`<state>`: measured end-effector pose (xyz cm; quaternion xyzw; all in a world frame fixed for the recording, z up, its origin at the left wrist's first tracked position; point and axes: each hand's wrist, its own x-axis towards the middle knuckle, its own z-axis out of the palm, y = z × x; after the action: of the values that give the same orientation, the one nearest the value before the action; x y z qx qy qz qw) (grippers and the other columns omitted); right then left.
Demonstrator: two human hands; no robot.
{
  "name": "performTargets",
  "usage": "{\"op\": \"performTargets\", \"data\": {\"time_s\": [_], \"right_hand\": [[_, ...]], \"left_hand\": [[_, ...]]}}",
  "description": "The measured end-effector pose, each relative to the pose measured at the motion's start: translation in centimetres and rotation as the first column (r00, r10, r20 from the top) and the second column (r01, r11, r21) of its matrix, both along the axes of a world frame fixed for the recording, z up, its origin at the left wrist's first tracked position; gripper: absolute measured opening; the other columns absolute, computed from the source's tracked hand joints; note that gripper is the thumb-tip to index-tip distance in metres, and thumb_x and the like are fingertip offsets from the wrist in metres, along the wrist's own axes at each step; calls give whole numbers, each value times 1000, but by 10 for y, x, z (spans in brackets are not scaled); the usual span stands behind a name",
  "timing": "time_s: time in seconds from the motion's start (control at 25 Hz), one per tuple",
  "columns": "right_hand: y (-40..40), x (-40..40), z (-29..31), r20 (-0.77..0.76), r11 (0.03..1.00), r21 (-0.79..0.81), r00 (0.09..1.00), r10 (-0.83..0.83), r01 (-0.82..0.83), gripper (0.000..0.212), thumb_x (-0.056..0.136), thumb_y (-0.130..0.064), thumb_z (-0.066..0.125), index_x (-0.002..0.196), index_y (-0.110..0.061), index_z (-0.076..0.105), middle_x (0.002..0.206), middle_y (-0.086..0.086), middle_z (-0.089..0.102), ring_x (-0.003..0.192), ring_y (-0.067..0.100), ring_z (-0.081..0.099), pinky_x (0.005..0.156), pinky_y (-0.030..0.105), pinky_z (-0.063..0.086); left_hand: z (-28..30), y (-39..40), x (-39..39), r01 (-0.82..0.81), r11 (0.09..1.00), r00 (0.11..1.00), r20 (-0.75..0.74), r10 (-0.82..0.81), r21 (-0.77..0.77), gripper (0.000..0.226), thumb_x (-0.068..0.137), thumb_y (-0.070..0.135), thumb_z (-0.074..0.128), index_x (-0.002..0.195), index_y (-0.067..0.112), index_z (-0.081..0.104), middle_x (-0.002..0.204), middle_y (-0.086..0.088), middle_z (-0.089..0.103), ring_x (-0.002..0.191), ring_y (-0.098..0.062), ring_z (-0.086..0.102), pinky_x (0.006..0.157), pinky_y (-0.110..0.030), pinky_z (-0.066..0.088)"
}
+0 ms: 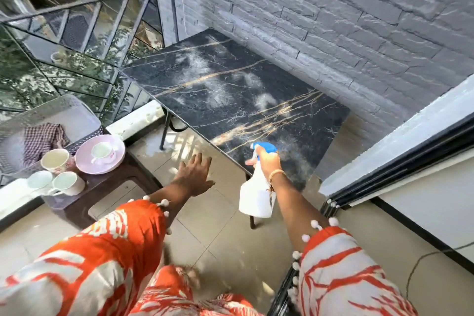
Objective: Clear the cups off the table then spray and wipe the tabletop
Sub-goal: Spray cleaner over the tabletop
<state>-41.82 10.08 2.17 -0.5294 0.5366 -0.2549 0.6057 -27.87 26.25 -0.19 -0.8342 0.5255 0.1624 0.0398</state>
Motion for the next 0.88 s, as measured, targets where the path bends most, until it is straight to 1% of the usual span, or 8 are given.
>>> {"op": "performTargets", "data": {"time_s": [0.12,0.2,0.28,0.4,0.52,0.68,0.8,0.88], "right_hand": [[5,29,-1,-13,998,-38,998,-58,58,11,94,-8,51,89,0,56,41,-6,49,27,9,50,33,16,34],[6,48,-5,-56,993,-34,992,-115,113,20,89,-19,56,94,-1,49,33,-7,43,24,10,41,34,17,32],[4,66,-15,-128,994,2,986,-110,111,31,86,-25,60,100,1,49,31,-7,44,24,12,43,34,16,31],[3,92,-18,-187,997,36,980,-64,72,26,92,-16,58,110,2,53,55,4,57,28,8,53,32,15,35],[1,113,-21,-190,987,-43,968,-163,157,19,94,-7,53,105,9,53,69,12,50,25,3,46,32,15,36],[8,149,-27,-236,984,-48,956,-177,170,43,82,-27,55,107,8,52,66,12,52,26,7,46,43,20,41],[19,190,-20,-140,992,-99,986,-87,74,21,91,-2,50,102,11,62,67,9,52,39,1,54,42,14,43],[35,228,-20,-95,993,-113,995,23,-34,22,93,6,45,93,4,66,71,9,52,41,6,56,37,14,41]], "left_hand": [[-4,5,28,-12,1000,1000,-25,12,16,81,90,55,52,151,15,17,157,-18,17,146,-32,21,112,-56,29],[-5,6,46,8,1000,999,-38,-7,27,80,91,54,52,151,15,17,157,-18,16,146,-32,20,112,-56,28],[-7,7,69,35,999,998,-48,-33,34,79,91,54,51,150,15,17,157,-17,16,146,-32,20,112,-56,28],[-12,8,105,58,998,997,-46,-57,24,78,91,53,52,151,15,17,158,-17,16,146,-32,19,113,-57,27],[-14,6,135,74,997,995,-65,-72,23,81,92,51,53,152,15,14,160,-19,11,147,-33,17,114,-57,26],[-17,12,182,59,998,995,-83,-57,18,81,92,51,53,153,16,14,159,-18,12,147,-33,19,114,-57,26],[-19,26,212,25,1000,997,-75,-23,18,80,92,53,51,152,16,14,158,-18,16,145,-34,23,112,-55,29],[-20,46,235,-38,999,996,-76,40,27,79,91,53,52,152,17,15,156,-17,20,142,-34,28,108,-54,33]]}}
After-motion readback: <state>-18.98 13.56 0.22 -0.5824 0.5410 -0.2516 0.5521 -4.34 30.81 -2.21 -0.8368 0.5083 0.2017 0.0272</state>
